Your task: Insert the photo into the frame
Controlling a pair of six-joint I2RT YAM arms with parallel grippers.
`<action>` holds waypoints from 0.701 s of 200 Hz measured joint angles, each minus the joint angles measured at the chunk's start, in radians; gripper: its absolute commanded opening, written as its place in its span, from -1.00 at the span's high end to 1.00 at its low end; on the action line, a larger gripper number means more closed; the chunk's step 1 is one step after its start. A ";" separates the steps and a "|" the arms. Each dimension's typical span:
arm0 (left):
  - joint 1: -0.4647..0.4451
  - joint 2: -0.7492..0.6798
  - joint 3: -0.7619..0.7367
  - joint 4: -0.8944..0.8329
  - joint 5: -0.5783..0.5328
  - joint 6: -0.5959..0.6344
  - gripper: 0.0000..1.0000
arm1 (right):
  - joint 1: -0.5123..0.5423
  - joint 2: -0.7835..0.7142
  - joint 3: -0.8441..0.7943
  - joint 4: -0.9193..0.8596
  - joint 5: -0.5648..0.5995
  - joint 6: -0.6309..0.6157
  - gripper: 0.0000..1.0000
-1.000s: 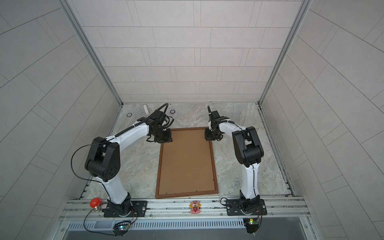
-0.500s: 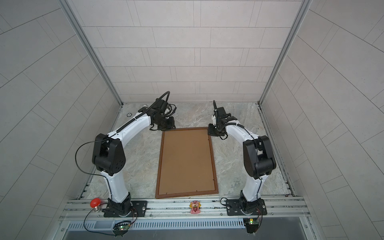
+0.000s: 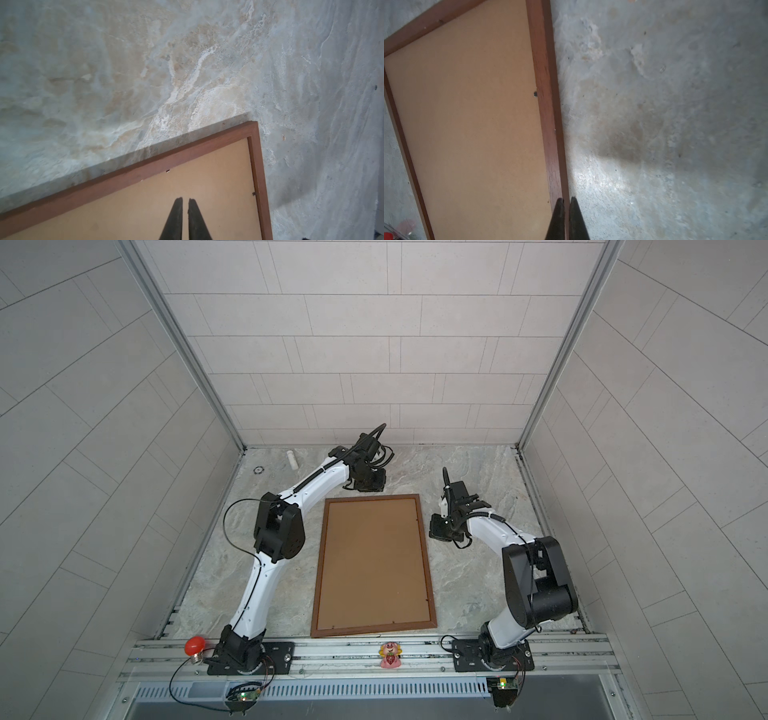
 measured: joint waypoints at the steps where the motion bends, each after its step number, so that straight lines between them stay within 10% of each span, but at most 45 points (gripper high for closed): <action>1: -0.001 0.003 0.002 0.000 0.000 0.000 0.82 | 0.000 0.000 -0.001 0.000 0.000 0.000 1.00; 140: -0.010 0.087 0.044 -0.020 -0.056 0.015 0.87 | 0.000 -0.029 -0.010 0.016 -0.040 -0.005 1.00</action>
